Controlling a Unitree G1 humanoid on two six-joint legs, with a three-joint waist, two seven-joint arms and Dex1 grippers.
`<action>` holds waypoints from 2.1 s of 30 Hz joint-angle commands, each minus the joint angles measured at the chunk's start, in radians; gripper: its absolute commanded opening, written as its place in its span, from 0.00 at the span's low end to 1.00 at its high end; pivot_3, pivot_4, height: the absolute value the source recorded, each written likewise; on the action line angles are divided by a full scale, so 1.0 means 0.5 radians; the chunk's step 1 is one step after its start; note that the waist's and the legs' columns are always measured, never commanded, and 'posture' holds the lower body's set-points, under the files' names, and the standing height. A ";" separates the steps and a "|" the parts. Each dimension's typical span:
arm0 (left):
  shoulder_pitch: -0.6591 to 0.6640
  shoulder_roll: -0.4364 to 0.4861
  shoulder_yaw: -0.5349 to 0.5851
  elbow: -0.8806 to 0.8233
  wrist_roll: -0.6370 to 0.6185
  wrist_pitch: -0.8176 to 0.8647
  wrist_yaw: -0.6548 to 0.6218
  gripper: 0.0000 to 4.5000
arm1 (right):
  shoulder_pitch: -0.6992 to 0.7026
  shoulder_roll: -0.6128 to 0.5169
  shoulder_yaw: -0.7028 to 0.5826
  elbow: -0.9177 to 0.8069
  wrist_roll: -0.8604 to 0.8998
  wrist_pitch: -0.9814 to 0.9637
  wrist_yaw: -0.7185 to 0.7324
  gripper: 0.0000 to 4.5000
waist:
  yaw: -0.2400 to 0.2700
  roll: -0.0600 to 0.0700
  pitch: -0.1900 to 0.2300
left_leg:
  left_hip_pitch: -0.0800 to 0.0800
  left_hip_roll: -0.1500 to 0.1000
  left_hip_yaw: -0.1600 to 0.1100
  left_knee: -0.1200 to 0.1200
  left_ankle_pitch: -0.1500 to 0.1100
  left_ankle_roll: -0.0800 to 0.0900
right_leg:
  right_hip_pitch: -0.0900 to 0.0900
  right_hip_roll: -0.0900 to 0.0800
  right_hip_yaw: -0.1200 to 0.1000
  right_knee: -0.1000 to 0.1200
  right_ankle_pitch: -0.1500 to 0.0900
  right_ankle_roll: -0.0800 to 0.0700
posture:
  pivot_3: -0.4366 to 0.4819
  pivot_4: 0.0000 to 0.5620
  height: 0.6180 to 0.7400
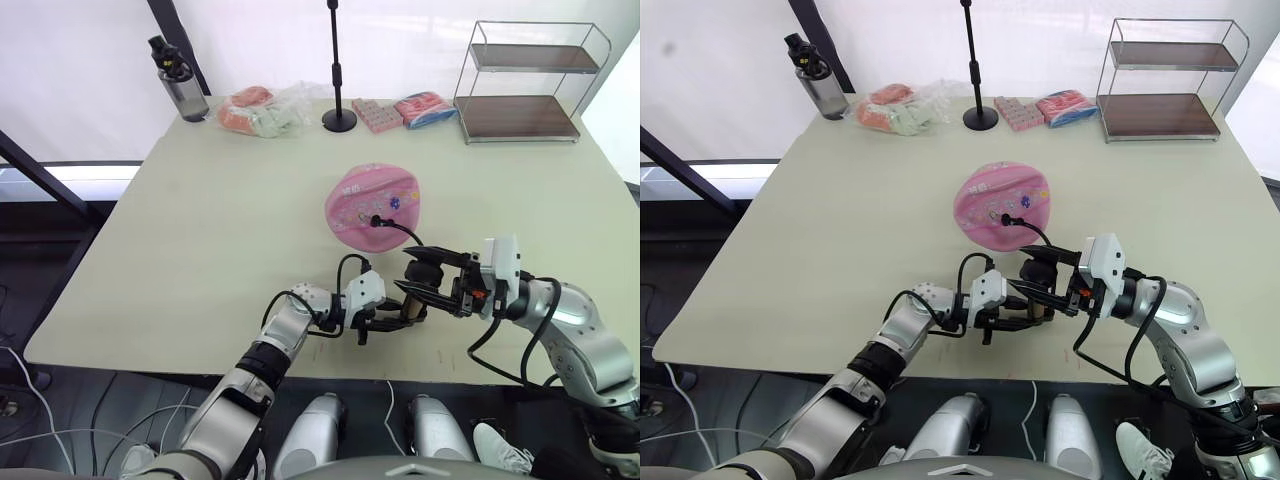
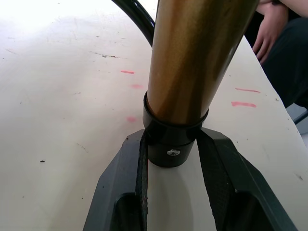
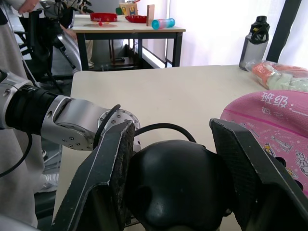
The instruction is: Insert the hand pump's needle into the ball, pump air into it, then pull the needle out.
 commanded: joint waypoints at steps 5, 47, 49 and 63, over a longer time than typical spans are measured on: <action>0.023 -0.019 -0.069 0.080 0.132 0.129 0.129 0.24 | -0.054 0.002 -0.077 -0.069 0.071 0.047 -0.048 0.45 | 0.004 0.000 0.000 | 0.000 0.000 0.000 0.000 0.000 0.000 | 0.001 0.000 0.000 0.000 0.000 0.000 | 0.48 0.27 0.96; 0.041 0.024 -0.153 0.060 0.187 0.135 0.070 0.24 | -0.671 -0.500 -0.740 -0.324 1.016 0.785 -0.312 0.45 | -0.001 -0.001 0.000 | -0.003 0.000 0.000 0.000 0.000 0.001 | 0.000 -0.001 0.000 -0.001 0.000 0.000 | 0.48 0.27 0.96; 0.049 0.024 -0.160 0.044 0.190 0.132 0.067 0.24 | -0.662 -0.521 -0.743 -0.333 1.020 0.788 -0.292 0.45 | -0.001 -0.001 0.000 | -0.003 0.000 0.000 0.000 0.000 0.001 | 0.000 -0.001 0.000 -0.001 0.000 0.000 | 0.48 0.27 0.96; 0.071 0.027 -0.164 0.006 0.197 0.117 0.061 0.24 | -0.542 -0.517 -0.759 -0.352 0.986 0.724 -0.229 0.45 | 0.001 -0.002 0.000 | -0.003 0.000 -0.001 -0.001 0.000 0.001 | 0.000 -0.001 -0.001 -0.001 0.000 0.000 | 0.48 0.27 0.96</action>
